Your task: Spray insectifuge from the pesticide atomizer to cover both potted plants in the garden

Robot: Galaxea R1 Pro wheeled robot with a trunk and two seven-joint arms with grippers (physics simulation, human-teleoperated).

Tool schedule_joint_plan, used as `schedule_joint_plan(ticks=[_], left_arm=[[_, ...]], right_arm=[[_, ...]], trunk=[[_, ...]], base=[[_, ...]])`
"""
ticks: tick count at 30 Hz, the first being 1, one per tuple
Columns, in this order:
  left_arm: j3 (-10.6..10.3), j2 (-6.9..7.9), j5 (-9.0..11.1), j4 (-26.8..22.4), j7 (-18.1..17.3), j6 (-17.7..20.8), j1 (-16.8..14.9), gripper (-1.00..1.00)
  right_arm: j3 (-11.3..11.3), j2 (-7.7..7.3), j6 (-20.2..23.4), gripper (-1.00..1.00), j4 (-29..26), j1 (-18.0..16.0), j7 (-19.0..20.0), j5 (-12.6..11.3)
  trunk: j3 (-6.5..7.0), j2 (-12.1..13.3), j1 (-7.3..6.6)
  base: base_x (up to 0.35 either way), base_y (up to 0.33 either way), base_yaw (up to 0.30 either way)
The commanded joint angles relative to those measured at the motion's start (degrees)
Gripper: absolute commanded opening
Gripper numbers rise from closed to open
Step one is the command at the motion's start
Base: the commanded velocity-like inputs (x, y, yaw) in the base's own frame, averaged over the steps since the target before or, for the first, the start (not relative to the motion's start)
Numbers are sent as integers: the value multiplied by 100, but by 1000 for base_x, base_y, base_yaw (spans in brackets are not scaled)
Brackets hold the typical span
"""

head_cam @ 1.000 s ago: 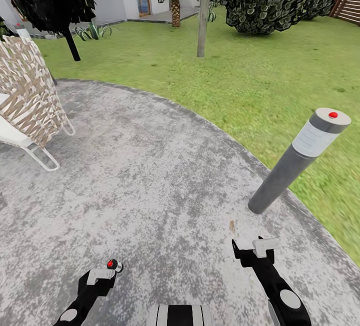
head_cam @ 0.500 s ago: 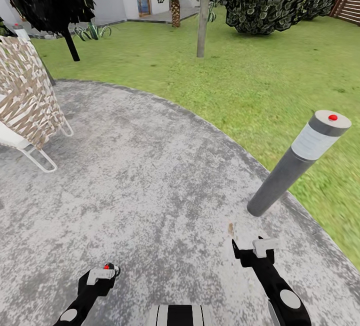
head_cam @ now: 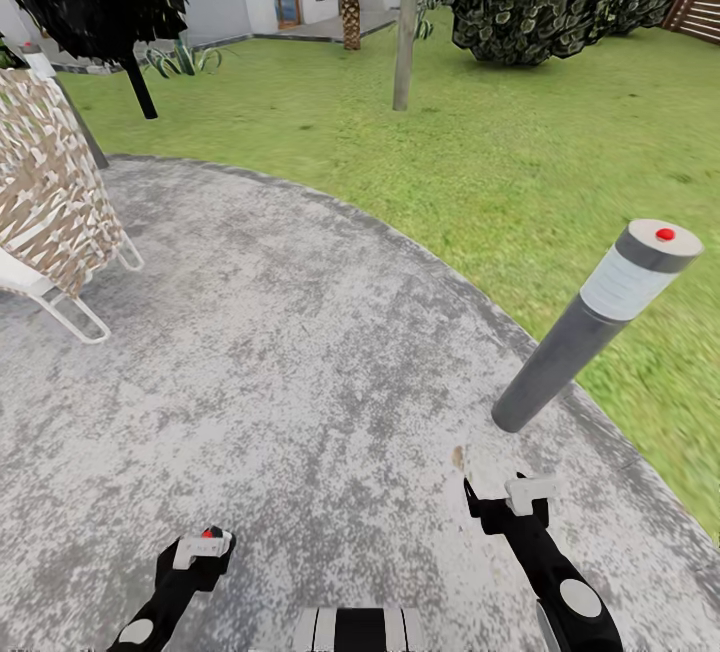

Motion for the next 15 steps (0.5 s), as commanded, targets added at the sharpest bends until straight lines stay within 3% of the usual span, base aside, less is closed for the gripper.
schedule_joint_plan(ticks=[1,15], left_arm=[[49,-6,-56,3,-32,-122,-3,100],[49,-9,-56,2,-32,-224,-12,100]], right_arm=[[-10,2,32,100,-10,-1,36,60],[-11,2,32,100,-10,-1,37,60]], trunk=[[-33,-3,1],[-464,-22,37]], base=[[0,0,0],[0,0,0]])
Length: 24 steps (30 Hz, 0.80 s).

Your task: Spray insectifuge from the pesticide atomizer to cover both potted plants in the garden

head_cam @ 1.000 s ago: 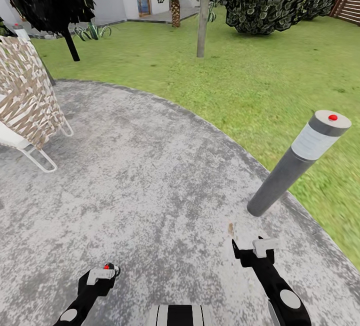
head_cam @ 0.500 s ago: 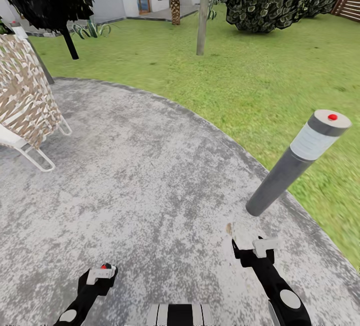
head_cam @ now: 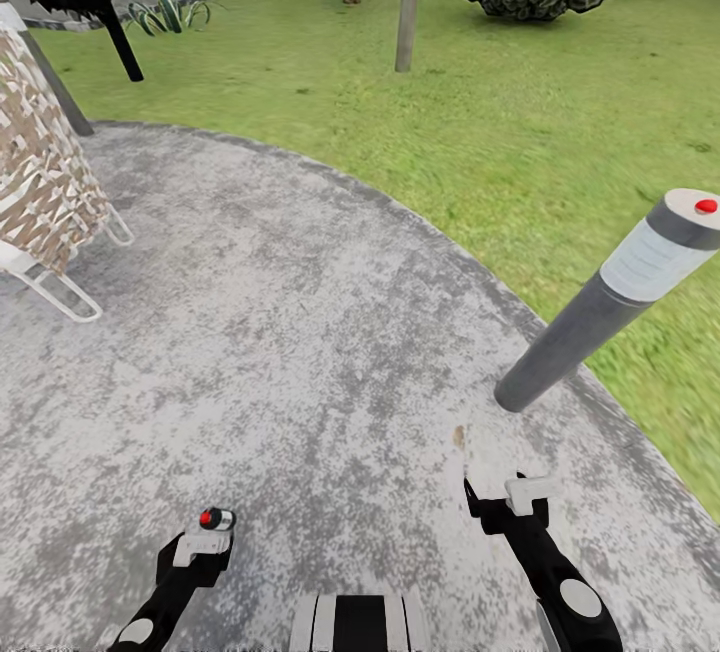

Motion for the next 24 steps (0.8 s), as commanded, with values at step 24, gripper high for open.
schedule_joint_plan(ticks=[24], left_arm=[[49,5,-38,3,-23,-36,-3,100]], right_arm=[[-17,2,32,100,-1,-1,33,69]], trunk=[[-42,-2,-1]], base=[[28,0,0]])
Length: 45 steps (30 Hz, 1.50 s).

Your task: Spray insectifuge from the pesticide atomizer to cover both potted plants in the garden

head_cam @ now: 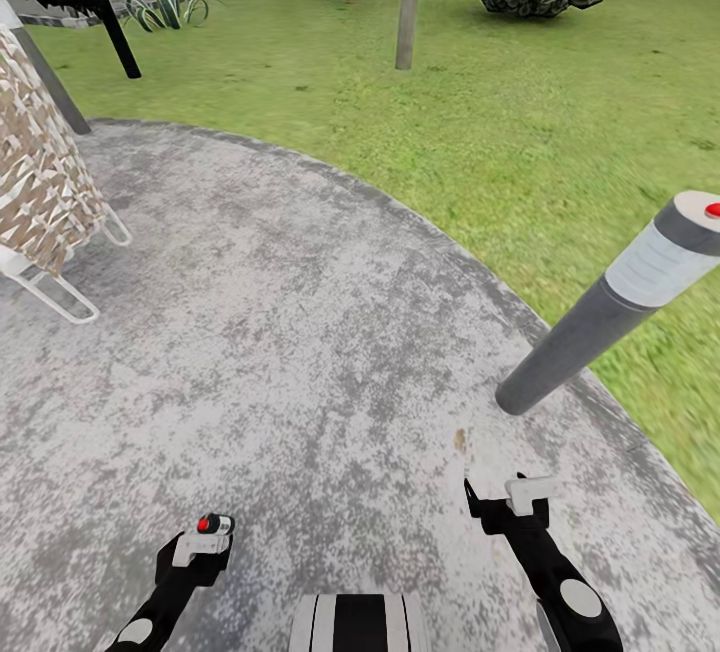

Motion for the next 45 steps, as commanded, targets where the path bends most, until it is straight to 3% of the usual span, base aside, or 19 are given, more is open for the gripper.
schedule_joint_plan(ticks=[1,37,38,45], left_arm=[[49,-4,-54,3,-31,-20,-3,100],[56,9,-34,3,-38,-27,-3,100],[53,7,-38,3,-39,-28,-3,-100],[52,5,-21,3,-39,-22,-3,-100]], right_arm=[[-9,2,32,100,-8,-1,35,60],[-9,2,32,100,17,-1,32,60],[-9,2,32,100,17,-1,31,60],[-9,2,32,100,25,-1,30,60]], trunk=[[-3,-1,-1],[-3,-1,-1],[-3,-1,-1],[-3,-1,-1]], base=[[78,0,0],[12,0,0],[0,0,0],[0,0,0]])
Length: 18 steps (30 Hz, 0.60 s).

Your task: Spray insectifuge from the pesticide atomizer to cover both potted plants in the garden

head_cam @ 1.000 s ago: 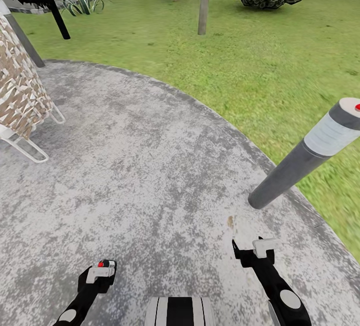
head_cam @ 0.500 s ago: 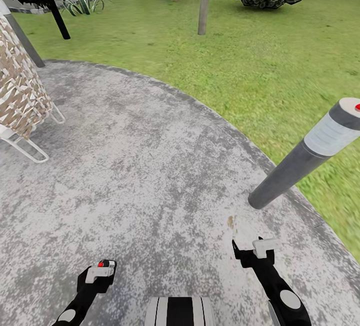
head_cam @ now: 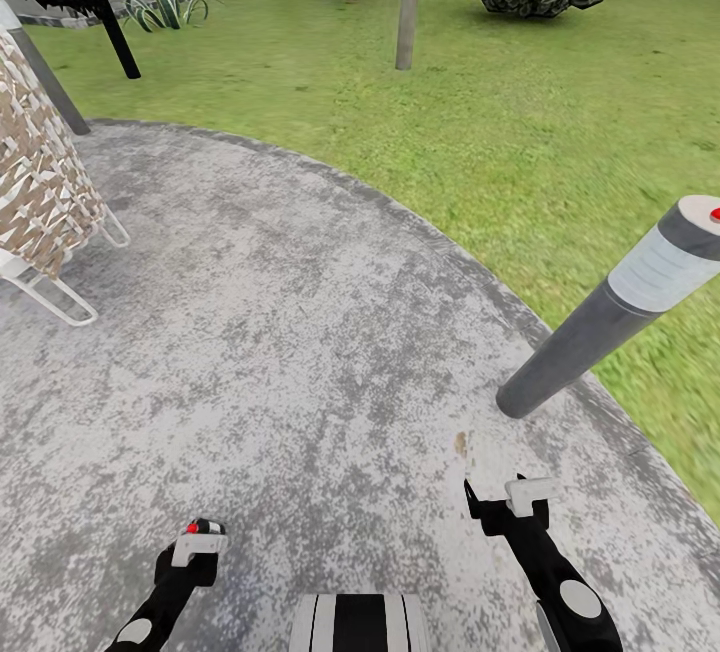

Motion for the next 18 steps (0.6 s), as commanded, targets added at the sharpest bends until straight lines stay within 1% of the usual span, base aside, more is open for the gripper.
schedule_joint_plan(ticks=[1,18], left_arm=[[49,-4,-58,3,-28,-20,-3,-100],[60,-4,-50,-9,-44,-26,-3,-100]], right_arm=[[-9,2,32,100,-9,-1,35,60],[-11,2,32,100,-8,-1,35,60]], trunk=[[-3,-1,-1],[-3,-1,-1]], base=[[0,0,0],[0,0,0]])
